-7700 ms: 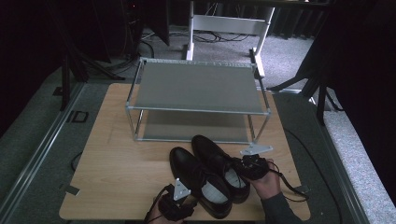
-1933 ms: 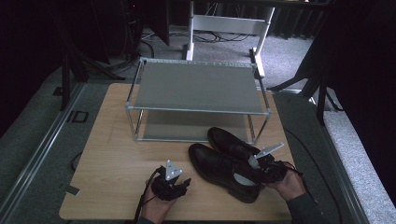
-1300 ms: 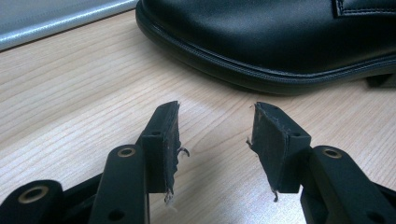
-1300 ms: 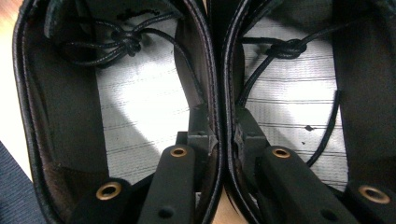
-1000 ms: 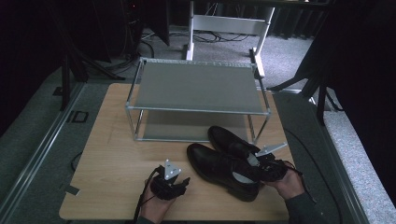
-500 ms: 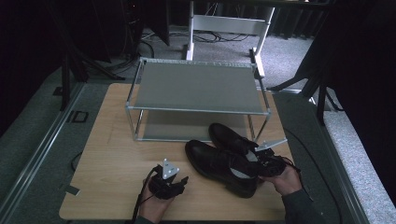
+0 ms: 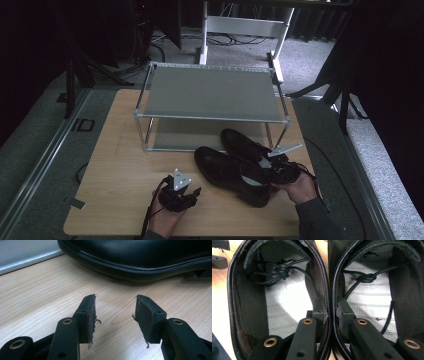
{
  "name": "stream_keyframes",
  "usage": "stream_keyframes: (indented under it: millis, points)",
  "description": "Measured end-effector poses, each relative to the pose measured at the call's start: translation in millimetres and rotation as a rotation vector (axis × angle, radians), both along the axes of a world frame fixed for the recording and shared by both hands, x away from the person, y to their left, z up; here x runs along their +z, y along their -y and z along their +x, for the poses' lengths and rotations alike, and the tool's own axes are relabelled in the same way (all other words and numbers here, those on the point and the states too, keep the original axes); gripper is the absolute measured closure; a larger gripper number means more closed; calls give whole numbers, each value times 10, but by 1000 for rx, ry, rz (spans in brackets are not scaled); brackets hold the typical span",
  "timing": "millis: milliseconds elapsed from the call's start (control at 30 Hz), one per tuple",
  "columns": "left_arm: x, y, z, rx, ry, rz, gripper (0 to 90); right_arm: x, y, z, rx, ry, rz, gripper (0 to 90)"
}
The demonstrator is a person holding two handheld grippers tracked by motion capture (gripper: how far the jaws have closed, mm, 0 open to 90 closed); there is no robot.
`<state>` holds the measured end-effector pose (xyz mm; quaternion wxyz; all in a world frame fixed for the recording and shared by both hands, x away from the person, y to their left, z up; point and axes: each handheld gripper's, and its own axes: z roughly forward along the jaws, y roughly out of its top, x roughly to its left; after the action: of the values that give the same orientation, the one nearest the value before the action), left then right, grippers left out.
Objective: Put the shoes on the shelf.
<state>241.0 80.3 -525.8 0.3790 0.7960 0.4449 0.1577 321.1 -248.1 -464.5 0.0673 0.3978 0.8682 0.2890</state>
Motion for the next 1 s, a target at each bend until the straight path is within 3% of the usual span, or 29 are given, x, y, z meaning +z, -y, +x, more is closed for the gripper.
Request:
stream_keyframes:
  millis: [433,1000]
  points:
    - [24,-27,25,9,8,-2,515,36,-170,120,7,5,23,804]
    - [46,-10,89,18,17,-1,506,32,-378,316,-31,9,67,803]
